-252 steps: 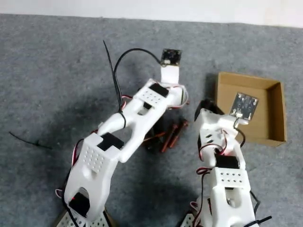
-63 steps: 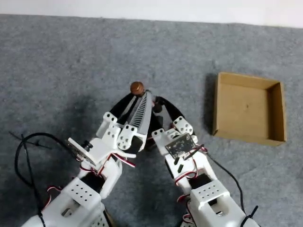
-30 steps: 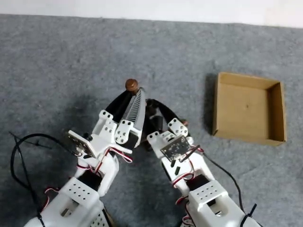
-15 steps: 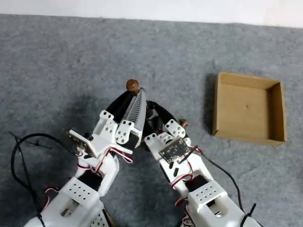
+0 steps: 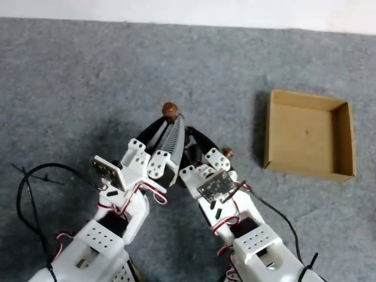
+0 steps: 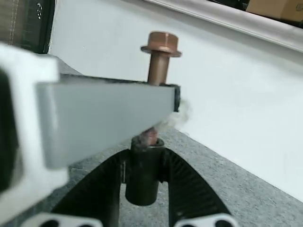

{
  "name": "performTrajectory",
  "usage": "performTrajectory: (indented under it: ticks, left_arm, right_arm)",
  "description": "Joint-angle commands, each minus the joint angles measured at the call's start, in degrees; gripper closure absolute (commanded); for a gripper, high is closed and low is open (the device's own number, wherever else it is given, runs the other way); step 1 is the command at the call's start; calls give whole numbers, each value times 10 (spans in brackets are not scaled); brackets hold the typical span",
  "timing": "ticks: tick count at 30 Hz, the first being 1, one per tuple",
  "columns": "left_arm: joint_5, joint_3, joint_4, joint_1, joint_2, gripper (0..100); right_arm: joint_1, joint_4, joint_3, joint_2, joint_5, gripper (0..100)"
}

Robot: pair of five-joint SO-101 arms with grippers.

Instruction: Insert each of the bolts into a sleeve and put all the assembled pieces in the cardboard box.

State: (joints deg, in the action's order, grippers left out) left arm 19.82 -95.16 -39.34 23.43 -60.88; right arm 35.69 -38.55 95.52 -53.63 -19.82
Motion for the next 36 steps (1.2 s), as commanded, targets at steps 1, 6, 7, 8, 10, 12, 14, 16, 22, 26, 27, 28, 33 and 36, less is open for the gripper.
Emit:
performTrajectory:
  ticks: [1, 6, 7, 8, 10, 12, 14, 16, 22, 26, 27, 28, 33, 36]
  left_arm:
    - [-6, 5, 1, -8, 1, 995]
    - [-6, 5, 4, -7, 1, 872]
    - [-4, 6, 16, -7, 1, 823]
    - [-4, 10, 33, -7, 1, 780]
    - [-3, 19, 61, -7, 1, 714]
    - [-3, 28, 81, -7, 1, 704]
    - [-3, 30, 84, -8, 1, 723]
    - [-3, 30, 83, -8, 1, 747]
    - [25, 32, 79, -44, -2, 770]
    - [91, 29, 33, -86, 0, 769]
    - [90, 28, 27, -88, 0, 769]
    - [91, 27, 25, -88, 0, 769]
    - [90, 27, 29, -92, -1, 769]
    - [90, 24, 30, -104, 1, 769]
  right_arm:
    - [-15, -15, 52, -14, -4, 994]
    - [-16, -15, 52, -14, -4, 994]
    - [-17, -15, 52, -14, -4, 994]
    - [-17, -15, 52, -14, -4, 994]
    - [-18, -15, 53, -14, -4, 994]
    - [-18, -15, 53, -14, -4, 994]
    - [-18, -15, 53, -14, -4, 994]
    - [-18, -15, 53, -14, -4, 994]
    - [-31, -15, 51, -14, -4, 994]
    - [-63, -15, 51, -14, 0, 994]
    - [-70, -15, 51, -14, 1, 994]
    - [-76, -15, 50, -14, 1, 994]
    - [-94, -15, 50, -14, 1, 994]
    - [-102, -15, 50, -14, 2, 994]
